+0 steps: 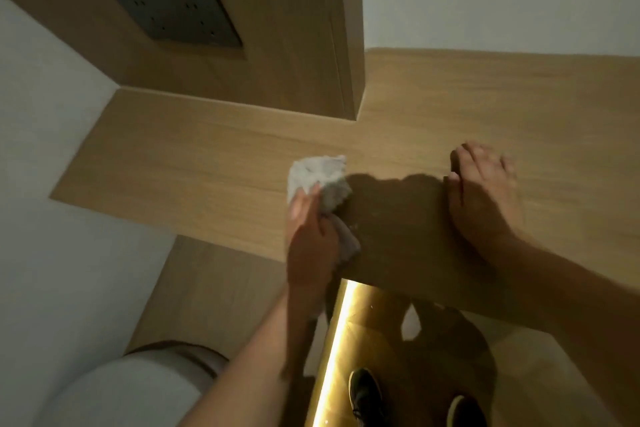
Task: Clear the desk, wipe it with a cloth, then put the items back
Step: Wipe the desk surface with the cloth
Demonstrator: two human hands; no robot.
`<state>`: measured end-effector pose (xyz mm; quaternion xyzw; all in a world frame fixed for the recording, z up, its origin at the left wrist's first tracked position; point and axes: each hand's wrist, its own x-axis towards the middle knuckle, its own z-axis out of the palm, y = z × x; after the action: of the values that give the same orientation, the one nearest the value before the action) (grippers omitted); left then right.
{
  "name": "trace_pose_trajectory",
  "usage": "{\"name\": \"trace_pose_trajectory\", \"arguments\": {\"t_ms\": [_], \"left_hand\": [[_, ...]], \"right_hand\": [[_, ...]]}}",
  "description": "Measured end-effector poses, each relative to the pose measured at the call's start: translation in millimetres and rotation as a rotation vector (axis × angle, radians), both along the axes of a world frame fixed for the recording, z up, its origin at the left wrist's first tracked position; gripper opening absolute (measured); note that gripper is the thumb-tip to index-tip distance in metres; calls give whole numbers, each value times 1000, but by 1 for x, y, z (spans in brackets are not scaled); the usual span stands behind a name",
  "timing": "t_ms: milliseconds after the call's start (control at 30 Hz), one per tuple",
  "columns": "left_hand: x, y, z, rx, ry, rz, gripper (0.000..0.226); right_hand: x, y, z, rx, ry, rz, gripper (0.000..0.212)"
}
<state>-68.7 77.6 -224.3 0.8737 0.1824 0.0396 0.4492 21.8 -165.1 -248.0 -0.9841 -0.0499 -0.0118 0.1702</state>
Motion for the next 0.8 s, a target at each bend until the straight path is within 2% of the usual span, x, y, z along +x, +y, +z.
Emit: {"name": "trace_pose_trajectory", "arguments": {"t_ms": [100,200,300,400,533,567,633,733,800], "left_hand": [[51,67,-3,65,16,245,50],[96,99,-14,229,120,231,54],[112,65,-25,326,49,64,50],[108,13,-25,344,-22,-229,48],[98,-9,-12,171,-48,-622,41],[96,4,-7,106,-16,-634,39],[85,44,-2,64,53,-474,35],[61,97,-5,231,69,-132,49],[52,95,-13,280,85,-95,53]], "right_hand": [[0,-11,-12,5,19,-10,49],[0,-8,-20,90,-31,-21,51],[-2,-9,-22,85,-55,-6,50],[-1,-9,-17,67,-30,-2,45],[-2,-7,-9,63,-13,-6,46],[-1,-7,-9,56,-16,-9,48],[-1,-7,-10,41,-29,-7,52],[1,-8,-12,43,-55,3,51],[1,-7,-14,51,-75,6,49]]}}
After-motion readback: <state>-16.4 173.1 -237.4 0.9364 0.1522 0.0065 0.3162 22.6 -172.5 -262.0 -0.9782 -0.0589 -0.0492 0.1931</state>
